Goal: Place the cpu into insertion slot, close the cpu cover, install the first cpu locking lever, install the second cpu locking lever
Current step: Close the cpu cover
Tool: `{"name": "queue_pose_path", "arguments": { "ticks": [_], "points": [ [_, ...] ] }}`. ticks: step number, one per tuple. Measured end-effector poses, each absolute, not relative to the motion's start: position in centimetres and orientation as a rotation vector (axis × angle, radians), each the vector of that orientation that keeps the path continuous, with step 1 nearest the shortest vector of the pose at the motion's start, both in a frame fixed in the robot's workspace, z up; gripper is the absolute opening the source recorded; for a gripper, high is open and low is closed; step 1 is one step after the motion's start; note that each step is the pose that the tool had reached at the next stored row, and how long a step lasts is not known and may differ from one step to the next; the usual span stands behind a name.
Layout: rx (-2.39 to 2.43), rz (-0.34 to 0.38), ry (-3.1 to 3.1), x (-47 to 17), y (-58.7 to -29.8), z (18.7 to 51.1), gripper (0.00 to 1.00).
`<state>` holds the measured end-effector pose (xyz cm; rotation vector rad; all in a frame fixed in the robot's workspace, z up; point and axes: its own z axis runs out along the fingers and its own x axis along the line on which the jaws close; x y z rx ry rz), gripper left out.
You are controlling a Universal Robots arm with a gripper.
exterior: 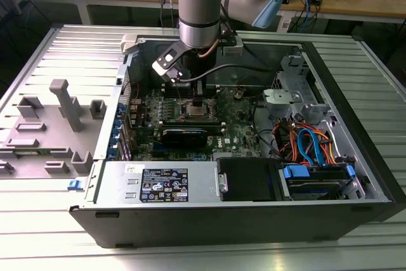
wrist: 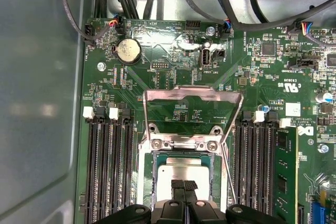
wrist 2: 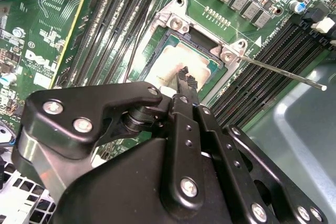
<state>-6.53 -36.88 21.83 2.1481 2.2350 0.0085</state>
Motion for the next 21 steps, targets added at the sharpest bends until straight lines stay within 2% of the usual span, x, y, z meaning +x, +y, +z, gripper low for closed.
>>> {"name": "queue_pose_path", "arguments": {
  "ticks": [21],
  "points": [
    [2.148,0.008,2.235,-6.53,-36.89,22.35,0.11]
  ]
}}
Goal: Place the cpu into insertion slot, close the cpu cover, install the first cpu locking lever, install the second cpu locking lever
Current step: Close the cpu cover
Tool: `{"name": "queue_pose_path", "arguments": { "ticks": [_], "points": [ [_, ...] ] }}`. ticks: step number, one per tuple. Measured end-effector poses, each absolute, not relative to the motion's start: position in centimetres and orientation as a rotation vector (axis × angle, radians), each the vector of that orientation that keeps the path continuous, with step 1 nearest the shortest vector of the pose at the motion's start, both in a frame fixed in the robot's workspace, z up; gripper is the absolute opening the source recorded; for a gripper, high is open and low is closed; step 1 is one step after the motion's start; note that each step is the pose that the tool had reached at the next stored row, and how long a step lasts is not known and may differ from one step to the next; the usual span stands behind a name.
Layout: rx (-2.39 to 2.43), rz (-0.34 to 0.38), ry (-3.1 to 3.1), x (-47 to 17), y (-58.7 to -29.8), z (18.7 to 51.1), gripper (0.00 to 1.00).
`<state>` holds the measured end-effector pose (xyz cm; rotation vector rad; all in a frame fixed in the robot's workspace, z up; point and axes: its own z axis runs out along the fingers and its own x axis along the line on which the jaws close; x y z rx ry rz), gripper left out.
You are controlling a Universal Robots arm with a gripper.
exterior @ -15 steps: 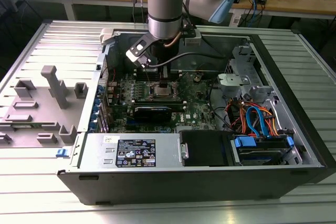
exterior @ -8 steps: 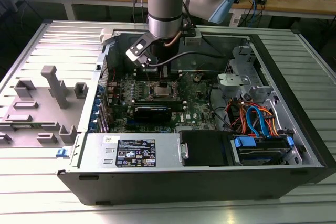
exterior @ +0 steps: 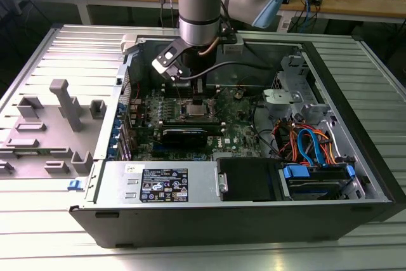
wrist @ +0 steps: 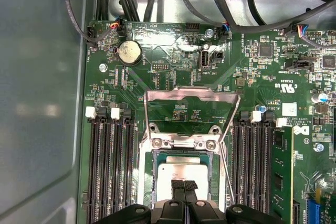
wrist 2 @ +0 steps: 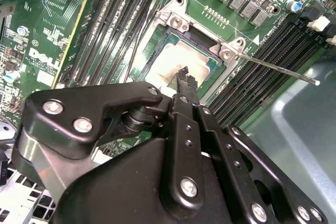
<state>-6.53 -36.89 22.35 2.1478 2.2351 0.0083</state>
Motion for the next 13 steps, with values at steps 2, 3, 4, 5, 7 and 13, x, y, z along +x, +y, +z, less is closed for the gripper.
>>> {"name": "queue_pose_path", "arguments": {
  "ticks": [2,3,4,5,7,13],
  "points": [
    [2.148,0.009,2.235,-6.53,-36.88,22.49,0.11],
    [2.148,0.008,2.235,-6.53,-36.88,22.55,0.11],
    [2.148,0.008,2.235,-6.53,-36.88,22.60,0.11],
    [2.148,0.008,2.235,-6.53,-36.88,22.67,0.11],
    [2.148,0.008,2.235,-6.53,-36.89,22.80,0.11],
    [2.148,0.008,2.235,-6.53,-36.88,22.97,0.11]
  ]
}}
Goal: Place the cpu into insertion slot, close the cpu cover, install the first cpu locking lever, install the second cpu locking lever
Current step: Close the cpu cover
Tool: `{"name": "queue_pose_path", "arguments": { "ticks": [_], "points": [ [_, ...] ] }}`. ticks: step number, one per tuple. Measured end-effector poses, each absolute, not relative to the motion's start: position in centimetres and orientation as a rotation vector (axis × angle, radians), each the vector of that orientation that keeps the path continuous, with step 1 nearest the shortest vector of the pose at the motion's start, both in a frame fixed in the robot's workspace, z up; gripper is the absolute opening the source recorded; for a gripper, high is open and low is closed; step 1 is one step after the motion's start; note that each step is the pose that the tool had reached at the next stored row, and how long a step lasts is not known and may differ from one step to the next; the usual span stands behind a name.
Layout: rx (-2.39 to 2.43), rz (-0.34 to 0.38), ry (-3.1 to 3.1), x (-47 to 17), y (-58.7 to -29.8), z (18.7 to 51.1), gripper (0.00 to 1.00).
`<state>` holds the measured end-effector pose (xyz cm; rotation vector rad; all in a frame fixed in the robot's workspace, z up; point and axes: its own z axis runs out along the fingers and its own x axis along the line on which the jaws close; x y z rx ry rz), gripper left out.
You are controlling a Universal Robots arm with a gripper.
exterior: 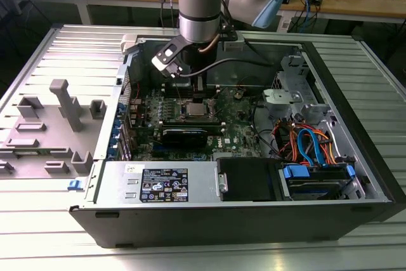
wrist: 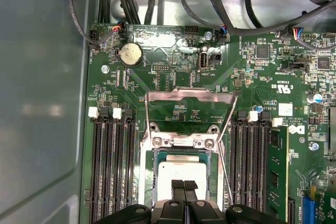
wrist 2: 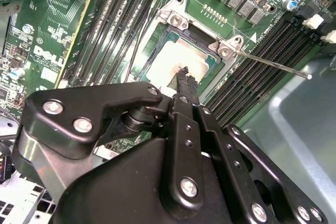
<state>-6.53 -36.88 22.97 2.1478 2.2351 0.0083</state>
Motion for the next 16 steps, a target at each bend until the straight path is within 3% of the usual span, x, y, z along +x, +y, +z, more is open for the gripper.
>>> {"name": "queue_pose_path", "arguments": {
  "ticks": [16],
  "points": [
    [2.148,0.008,2.235,-6.53,-36.87,23.54,0.11]
  ]
}}
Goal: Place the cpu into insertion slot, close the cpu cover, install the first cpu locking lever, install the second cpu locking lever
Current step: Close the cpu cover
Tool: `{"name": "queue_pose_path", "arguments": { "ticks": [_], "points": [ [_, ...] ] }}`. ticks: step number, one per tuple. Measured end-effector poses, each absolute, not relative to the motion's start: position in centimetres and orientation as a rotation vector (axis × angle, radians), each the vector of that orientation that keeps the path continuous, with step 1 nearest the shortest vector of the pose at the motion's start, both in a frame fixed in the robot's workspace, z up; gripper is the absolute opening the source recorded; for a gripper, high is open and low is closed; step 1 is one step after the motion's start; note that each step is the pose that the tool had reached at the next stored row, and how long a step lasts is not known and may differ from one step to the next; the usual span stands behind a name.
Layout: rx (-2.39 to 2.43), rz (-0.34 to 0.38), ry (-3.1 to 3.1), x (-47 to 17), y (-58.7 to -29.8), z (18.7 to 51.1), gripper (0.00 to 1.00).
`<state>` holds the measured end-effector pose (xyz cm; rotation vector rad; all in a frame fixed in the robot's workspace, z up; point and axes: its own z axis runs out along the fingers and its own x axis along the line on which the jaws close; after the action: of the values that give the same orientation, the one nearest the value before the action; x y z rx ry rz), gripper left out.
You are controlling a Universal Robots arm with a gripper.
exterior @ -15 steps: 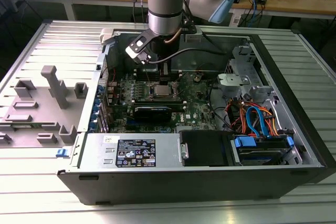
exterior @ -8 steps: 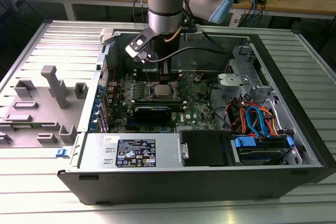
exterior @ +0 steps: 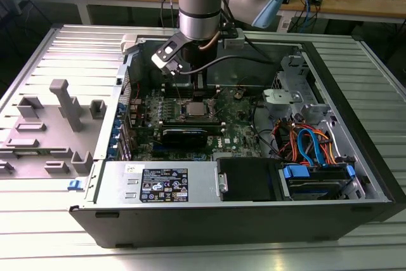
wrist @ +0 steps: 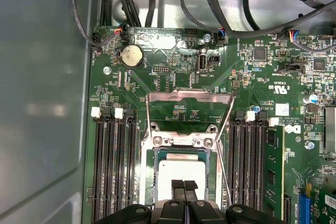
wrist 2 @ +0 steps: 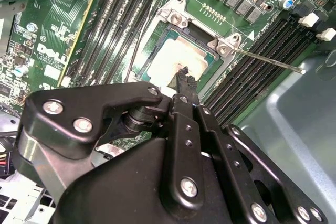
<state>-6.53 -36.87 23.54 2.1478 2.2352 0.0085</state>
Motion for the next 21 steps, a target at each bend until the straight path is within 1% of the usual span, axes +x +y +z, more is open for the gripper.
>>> {"name": "queue_pose_path", "arguments": {
  "ticks": [14,21],
  "points": [
    [2.148,0.009,2.235,-6.5,-36.9,25.0,0.11],
    [2.148,0.008,2.235,-6.5,-36.9,26.2,0.11]
  ]
}}
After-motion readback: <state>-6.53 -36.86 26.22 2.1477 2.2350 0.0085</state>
